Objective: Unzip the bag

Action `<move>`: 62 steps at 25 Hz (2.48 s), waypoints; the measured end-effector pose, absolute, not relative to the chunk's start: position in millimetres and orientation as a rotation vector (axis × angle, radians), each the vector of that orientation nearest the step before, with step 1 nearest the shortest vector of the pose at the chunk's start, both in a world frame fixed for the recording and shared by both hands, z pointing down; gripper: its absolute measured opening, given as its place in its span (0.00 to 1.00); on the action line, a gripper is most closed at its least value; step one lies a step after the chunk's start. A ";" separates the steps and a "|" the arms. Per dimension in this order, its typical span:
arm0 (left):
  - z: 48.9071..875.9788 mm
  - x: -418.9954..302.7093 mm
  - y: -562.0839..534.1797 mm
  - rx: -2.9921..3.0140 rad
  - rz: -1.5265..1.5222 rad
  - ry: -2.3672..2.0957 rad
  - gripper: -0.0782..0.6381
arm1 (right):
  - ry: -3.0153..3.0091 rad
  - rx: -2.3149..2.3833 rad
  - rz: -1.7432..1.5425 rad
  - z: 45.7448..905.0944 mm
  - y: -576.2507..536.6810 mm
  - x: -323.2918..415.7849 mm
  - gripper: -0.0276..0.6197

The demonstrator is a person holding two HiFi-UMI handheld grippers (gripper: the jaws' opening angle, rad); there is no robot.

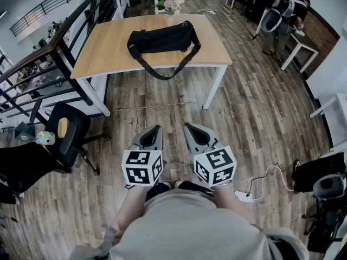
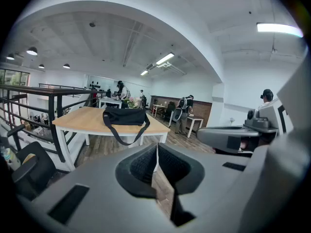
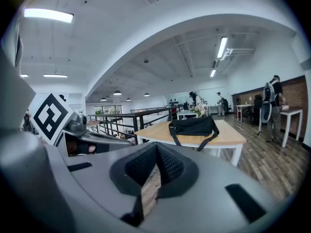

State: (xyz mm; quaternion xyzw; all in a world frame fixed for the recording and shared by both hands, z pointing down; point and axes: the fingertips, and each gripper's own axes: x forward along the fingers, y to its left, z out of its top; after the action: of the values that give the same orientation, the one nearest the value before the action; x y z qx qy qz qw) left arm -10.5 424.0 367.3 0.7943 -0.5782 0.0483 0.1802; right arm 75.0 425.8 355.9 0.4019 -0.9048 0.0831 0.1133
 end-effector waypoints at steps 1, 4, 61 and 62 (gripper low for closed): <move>366.8 -9.9 423.7 2.249 0.139 -1.633 0.15 | -2.663 1.180 0.265 355.9 426.0 75.4 0.05; 363.9 -8.2 422.3 2.262 0.132 -1.630 0.15 | -2.691 1.178 0.316 354.0 426.3 76.0 0.05; 388.8 -24.8 203.6 2.276 0.112 -1.529 0.31 | -2.607 1.262 0.470 401.1 204.4 81.7 0.25; 387.1 -29.8 191.4 2.285 0.112 -1.525 0.31 | -2.610 1.271 0.466 399.1 192.1 76.5 0.25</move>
State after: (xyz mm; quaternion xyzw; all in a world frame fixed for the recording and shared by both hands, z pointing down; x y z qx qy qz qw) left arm -29.8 191.4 387.1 0.8151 -0.5441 0.0398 0.1950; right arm 76.5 192.1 399.1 0.4302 -0.8832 0.1576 0.1004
